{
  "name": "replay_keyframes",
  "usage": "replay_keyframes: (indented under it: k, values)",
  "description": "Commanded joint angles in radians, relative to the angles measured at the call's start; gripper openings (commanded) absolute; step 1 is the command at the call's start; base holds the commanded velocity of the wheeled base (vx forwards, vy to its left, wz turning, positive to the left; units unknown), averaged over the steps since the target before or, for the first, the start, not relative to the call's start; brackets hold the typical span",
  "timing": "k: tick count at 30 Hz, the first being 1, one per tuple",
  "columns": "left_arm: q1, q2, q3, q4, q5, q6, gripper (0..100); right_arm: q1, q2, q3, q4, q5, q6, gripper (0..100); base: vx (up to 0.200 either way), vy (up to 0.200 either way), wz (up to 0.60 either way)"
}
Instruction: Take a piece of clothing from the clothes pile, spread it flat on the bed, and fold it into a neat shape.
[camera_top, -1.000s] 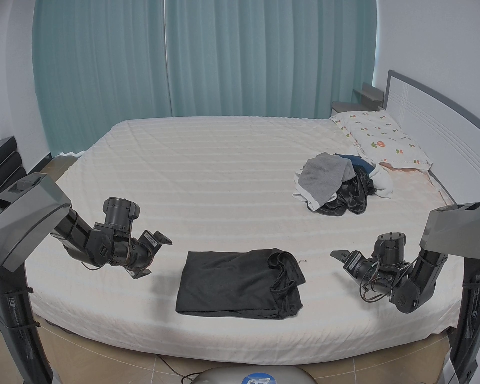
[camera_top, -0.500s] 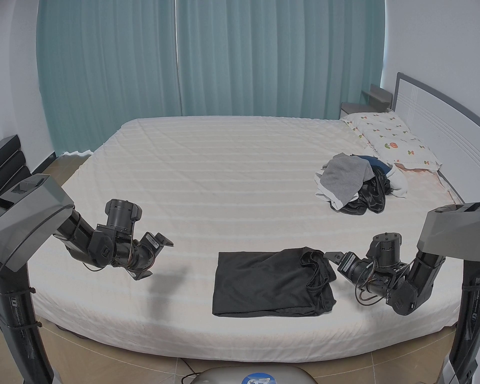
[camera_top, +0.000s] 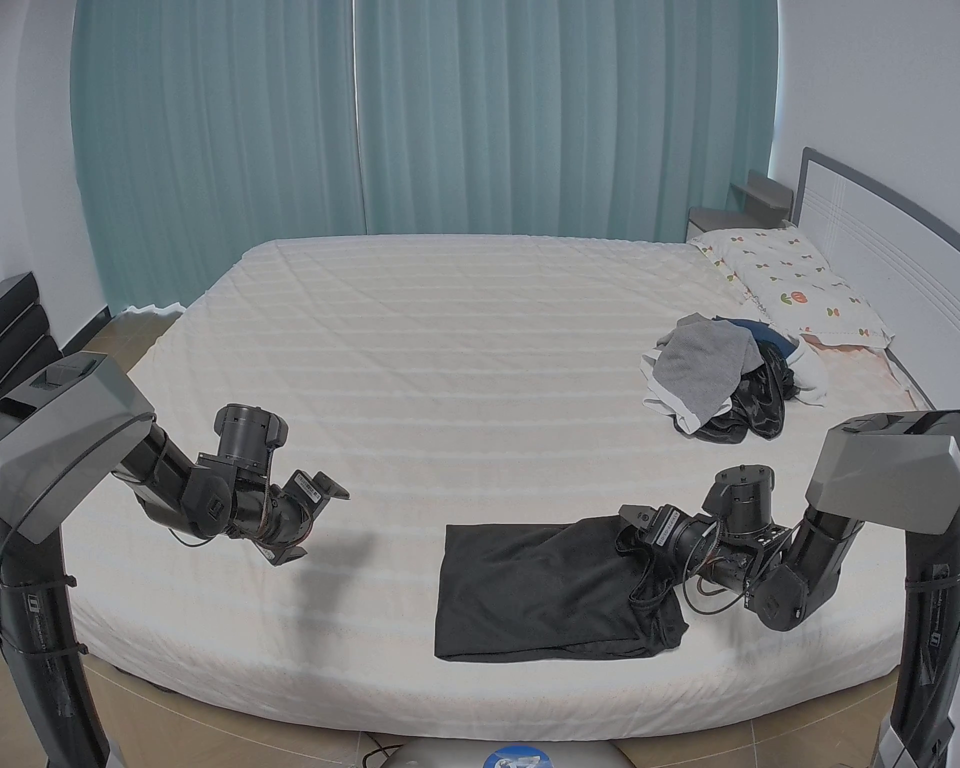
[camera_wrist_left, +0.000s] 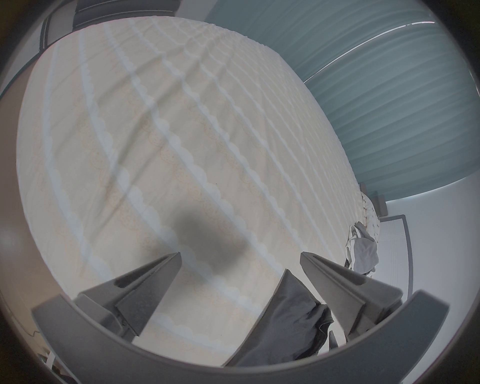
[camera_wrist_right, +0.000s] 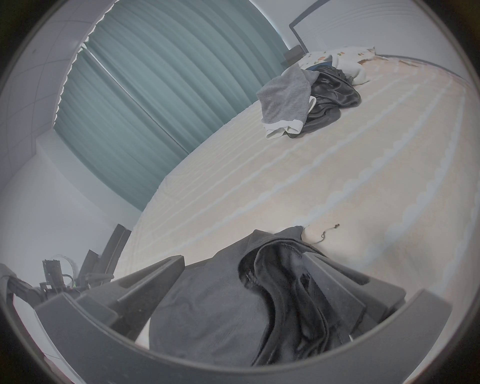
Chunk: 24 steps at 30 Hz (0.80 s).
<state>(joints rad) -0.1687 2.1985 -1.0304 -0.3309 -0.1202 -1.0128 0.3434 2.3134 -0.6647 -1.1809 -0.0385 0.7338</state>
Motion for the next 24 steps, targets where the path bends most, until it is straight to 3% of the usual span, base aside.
replay_keyframes:
  k: [1,12,13,24]
  values:
    - [-0.003,0.015,0.0,0.0,0.001,0.0,100,0.014,0.061,-0.033,0.0,-0.008,-0.019,100,0.0,0.0,0.0]
    - [-0.009,0.029,-0.005,0.0,0.013,0.002,100,0.031,0.106,-0.073,-0.006,-0.035,-0.045,100,0.0,0.0,0.0]
    - [-0.009,0.029,-0.005,0.0,0.013,0.002,100,0.031,0.106,-0.073,-0.006,-0.035,-0.045,0,0.0,0.0,0.0]
    - [-0.009,0.036,-0.002,0.001,0.016,0.002,100,0.0,0.093,-0.05,-0.008,-0.038,-0.033,0,0.0,0.0,0.0]
